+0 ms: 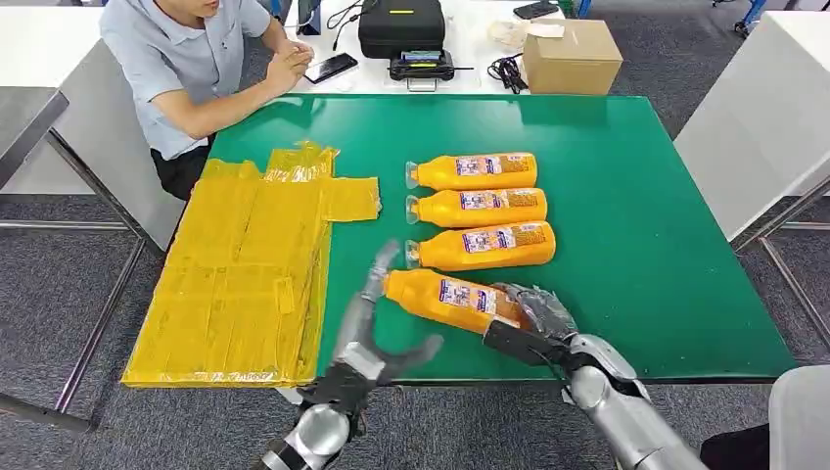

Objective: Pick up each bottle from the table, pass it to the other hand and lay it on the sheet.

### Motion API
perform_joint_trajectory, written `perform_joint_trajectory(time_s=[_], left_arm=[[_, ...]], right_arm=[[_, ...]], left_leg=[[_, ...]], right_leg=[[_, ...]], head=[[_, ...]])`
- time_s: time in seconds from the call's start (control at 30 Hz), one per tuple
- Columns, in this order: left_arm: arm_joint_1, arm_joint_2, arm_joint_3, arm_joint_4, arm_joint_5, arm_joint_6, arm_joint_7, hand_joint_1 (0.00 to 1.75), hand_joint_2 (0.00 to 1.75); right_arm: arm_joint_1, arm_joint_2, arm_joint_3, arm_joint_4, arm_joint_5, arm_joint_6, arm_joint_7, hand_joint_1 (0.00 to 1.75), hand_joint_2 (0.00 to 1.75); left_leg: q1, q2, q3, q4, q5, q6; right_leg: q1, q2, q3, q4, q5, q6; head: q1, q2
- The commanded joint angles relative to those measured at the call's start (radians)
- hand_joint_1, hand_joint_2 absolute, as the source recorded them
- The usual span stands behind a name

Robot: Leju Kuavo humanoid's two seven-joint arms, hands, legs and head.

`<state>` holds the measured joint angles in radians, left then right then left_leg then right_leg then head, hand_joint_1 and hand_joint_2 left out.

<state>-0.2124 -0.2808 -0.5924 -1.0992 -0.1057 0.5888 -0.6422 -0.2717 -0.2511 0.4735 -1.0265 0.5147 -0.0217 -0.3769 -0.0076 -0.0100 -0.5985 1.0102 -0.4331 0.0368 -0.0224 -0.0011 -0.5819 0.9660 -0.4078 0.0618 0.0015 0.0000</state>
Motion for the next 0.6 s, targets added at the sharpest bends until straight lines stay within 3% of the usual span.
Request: perform_joint_trajectory(time_s=[0.03,0.27,0.43,0.6], left_arm=[[0.039,0.011,0.084,-0.121,0.096,0.031,-0.056,0.00,1.75],[0.039,0.011,0.084,-0.121,0.096,0.031,-0.056,0.00,1.75],[0.109,0.025,0.096,-0.297,0.233,0.003,-0.056,0.00,1.75],[0.232,0.069,0.088,-0.498,0.162,0.022,-0.056,0.00,1.75]], right_arm=[[0.043,0.049,-0.091,-0.052,-0.012,-0.010,0.003,1.75,1.75],[0.043,0.049,-0.091,-0.052,-0.012,-0.010,0.003,1.75,1.75],[0.065,0.084,-0.165,-0.089,-0.043,-0.034,0.016,1.75,1.75],[0.121,0.076,-0.224,-0.136,-0.049,-0.047,0.017,1.75,1.75]], left_leg=[[0.002,0.002,0.003,0.000,-0.002,-0.003],[0.001,0.002,0.001,0.000,-0.001,-0.002],[0.001,0.002,0.001,0.001,-0.002,-0.002],[0.001,0.003,0.002,-0.001,-0.002,-0.002]], right_leg=[[0.002,0.002,0.002,0.000,-0.001,-0.003],[0.001,0.001,0.001,0.000,0.000,-0.002],[0.001,0.002,0.001,0.001,-0.001,-0.003],[0.001,0.002,0.001,0.000,-0.001,-0.002]], head=[[0.000,0.000],[0.000,0.000],[0.000,0.000],[-0.001,0.000]])
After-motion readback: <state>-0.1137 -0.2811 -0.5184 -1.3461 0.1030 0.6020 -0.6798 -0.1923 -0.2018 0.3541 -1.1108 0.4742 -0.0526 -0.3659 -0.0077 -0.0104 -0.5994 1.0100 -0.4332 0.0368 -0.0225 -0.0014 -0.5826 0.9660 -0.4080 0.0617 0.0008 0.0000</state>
